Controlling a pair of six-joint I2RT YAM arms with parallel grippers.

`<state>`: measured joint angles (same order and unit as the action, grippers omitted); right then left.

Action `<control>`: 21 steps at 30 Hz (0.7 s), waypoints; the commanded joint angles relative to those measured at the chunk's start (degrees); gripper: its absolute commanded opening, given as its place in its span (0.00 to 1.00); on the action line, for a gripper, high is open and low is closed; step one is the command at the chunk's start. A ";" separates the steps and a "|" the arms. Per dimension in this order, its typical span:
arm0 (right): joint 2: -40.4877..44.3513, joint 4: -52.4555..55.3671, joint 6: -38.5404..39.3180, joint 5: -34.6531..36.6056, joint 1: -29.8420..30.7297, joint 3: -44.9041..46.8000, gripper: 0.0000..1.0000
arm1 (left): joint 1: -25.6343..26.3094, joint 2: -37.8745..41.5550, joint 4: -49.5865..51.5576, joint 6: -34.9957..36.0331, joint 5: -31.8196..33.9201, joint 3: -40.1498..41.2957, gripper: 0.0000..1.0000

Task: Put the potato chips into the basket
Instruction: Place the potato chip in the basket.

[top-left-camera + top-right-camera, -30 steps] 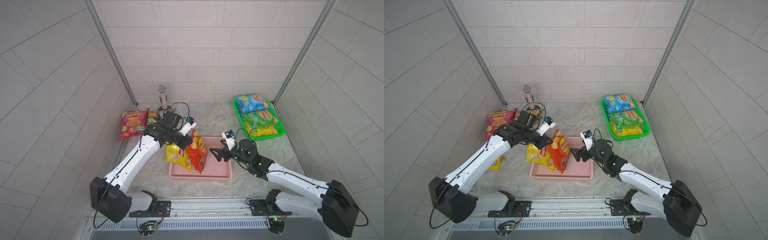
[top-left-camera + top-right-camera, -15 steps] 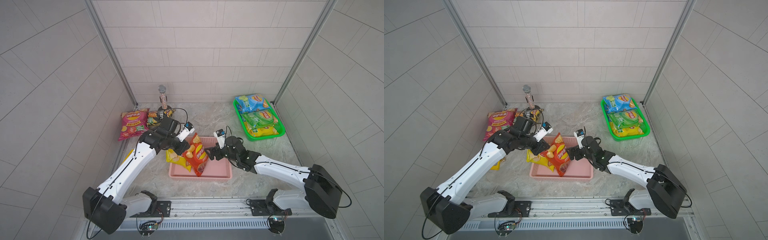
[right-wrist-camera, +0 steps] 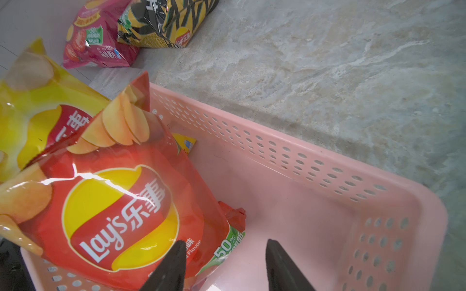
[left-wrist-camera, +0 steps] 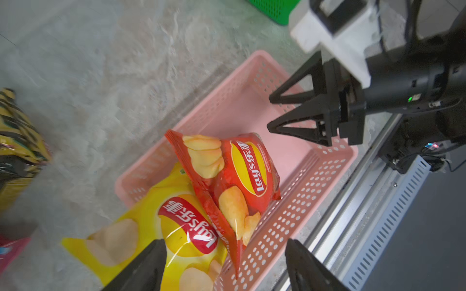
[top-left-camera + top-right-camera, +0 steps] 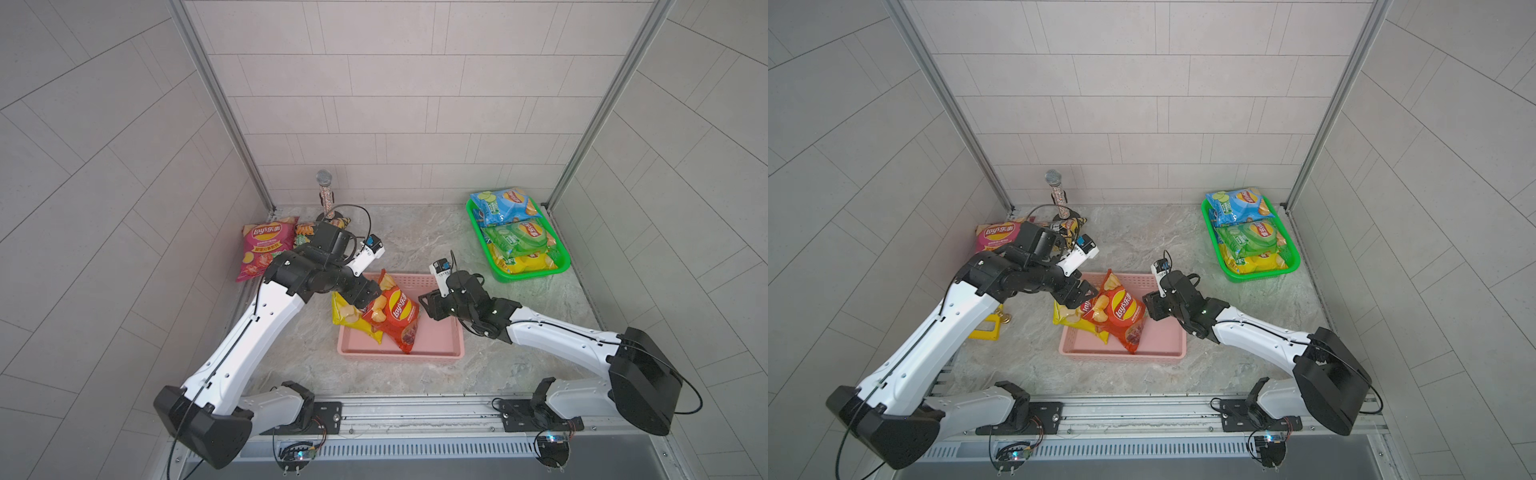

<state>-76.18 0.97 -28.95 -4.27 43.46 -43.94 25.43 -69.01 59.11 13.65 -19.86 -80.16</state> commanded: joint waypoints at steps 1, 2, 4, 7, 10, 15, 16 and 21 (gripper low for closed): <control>0.13 6.28 -0.08 3.15 0.13 -1.44 0.53 | -2.76 1.95 5.17 -1.32 8.64 -3.29 0.84; 0.33 7.43 -0.34 3.70 0.13 -1.60 0.53 | -4.84 2.35 5.30 -1.26 8.86 -2.90 0.84; 0.16 10.28 -0.46 3.92 0.22 -2.30 0.54 | -11.41 3.10 5.23 -1.26 6.16 -0.85 0.84; -1.33 13.00 -0.21 2.96 0.81 -3.20 0.54 | -20.46 3.53 3.58 -0.99 3.40 4.02 0.83; -3.10 14.36 -0.31 2.86 1.95 -3.78 0.55 | -23.12 3.44 0.62 -0.47 8.91 9.84 0.81; -7.19 14.03 -1.28 1.21 3.49 -4.55 0.56 | -24.12 0.79 -1.97 0.18 16.19 16.42 0.80; -8.29 13.35 -1.45 0.65 3.87 -4.71 0.56 | -24.24 0.36 -3.09 0.15 17.02 17.92 0.80; -13.18 10.50 -1.46 -0.57 5.80 -6.48 0.57 | -24.13 -2.11 -6.03 2.10 13.05 22.41 0.80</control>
<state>-88.03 13.04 -29.87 -3.95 48.34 -48.56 1.48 -70.41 55.46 13.82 -5.63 -59.16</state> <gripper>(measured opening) 0.572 0.797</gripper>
